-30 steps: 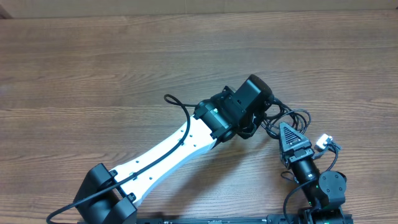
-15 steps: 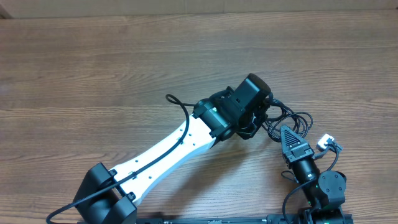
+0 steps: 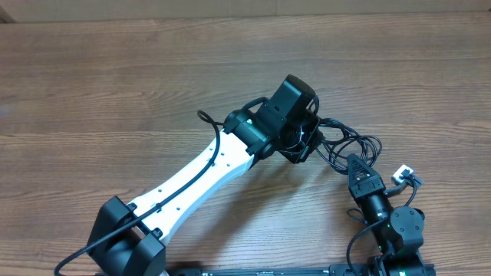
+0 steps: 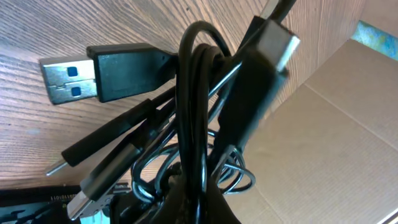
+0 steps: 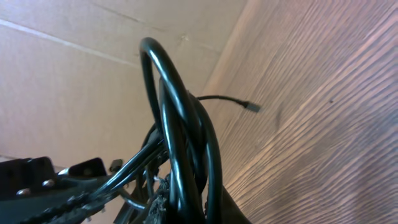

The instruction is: Untangle cables

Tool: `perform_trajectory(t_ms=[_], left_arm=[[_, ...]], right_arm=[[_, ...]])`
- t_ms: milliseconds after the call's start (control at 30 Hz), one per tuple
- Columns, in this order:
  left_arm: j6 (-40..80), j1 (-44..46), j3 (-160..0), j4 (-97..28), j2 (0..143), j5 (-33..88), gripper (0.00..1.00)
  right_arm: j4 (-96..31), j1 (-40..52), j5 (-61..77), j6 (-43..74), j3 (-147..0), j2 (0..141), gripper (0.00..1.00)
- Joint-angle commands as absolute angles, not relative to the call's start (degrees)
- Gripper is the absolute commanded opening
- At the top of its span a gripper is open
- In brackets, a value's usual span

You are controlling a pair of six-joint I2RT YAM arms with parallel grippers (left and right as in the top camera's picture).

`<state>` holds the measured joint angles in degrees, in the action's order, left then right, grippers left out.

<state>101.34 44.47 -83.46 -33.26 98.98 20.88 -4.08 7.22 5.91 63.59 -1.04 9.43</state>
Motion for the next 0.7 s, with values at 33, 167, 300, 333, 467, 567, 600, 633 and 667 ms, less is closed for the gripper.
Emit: perform_trajectory(t_ms=[33, 167, 300, 333, 467, 567, 600, 633, 667], left_arm=[[98.72, 43.59, -85.01, -32.77, 97.73, 22.52, 0.04], [98.26, 42.89, -85.03, -32.77, 97.73, 22.59, 0.04], [97.65, 41.69, -85.03, -32.77, 97.73, 24.69, 0.04], [97.25, 41.3, -85.03, -32.77, 97.73, 25.76, 0.04], [95.9, 39.46, -85.03, -33.67, 97.73, 28.6, 0.04], [95.66, 39.03, -85.01, -35.05, 97.76, 28.51, 0.04], [95.48, 38.96, -85.01, -35.55, 97.76, 28.36, 0.04], [95.0, 38.89, -85.01, -36.01, 97.76, 27.92, 0.04], [94.3, 38.83, -85.01, -36.18, 97.76, 27.55, 0.04]], right_arm=[[-4.64, 7.33, 2.37, 61.04, -0.47, 10.15, 0.13], [-4.73, 7.33, 1.48, 59.66, -0.47, 10.15, 0.12], [-4.86, 7.33, 0.45, 57.65, -0.47, 10.17, 0.12], [-4.84, 7.33, 0.19, 56.69, -0.47, 10.2, 0.12], [-4.84, 7.33, -0.38, 55.0, -0.47, 10.31, 0.12], [-4.84, 7.33, -0.38, 55.0, -0.47, 10.31, 0.12], [-4.84, 7.33, -0.38, 55.0, -0.47, 10.31, 0.12], [-4.84, 7.33, -0.38, 54.98, -0.47, 10.31, 0.12], [-4.84, 7.33, -0.4, 54.98, -0.47, 10.31, 0.12]])
